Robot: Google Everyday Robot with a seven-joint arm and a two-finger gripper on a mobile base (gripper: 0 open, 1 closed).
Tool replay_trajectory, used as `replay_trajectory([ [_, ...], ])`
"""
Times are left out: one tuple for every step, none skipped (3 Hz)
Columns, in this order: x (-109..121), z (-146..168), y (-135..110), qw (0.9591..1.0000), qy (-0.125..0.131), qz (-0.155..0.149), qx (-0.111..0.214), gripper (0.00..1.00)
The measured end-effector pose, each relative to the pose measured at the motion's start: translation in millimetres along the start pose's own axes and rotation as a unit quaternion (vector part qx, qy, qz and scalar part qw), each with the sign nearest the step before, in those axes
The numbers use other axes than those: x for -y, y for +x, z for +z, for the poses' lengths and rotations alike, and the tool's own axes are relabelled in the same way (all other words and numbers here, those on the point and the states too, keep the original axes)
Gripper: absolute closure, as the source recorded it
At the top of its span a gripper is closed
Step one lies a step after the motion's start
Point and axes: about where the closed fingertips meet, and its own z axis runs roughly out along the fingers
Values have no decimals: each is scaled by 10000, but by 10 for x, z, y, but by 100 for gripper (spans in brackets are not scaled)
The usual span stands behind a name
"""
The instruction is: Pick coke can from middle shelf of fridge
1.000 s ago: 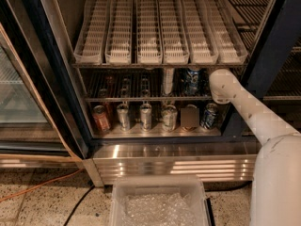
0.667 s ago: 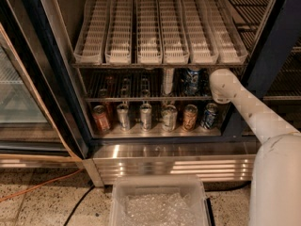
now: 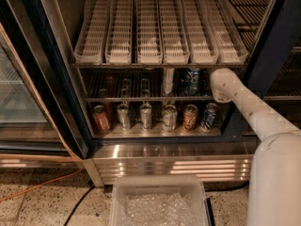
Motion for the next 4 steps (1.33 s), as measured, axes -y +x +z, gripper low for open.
replay_trajectory([
  [4, 0, -30, 10000, 0, 0, 0, 49],
  [4, 0, -30, 10000, 0, 0, 0, 71],
  [4, 0, -30, 10000, 0, 0, 0, 94],
  [3, 0, -30, 10000, -1, 0, 0, 100],
])
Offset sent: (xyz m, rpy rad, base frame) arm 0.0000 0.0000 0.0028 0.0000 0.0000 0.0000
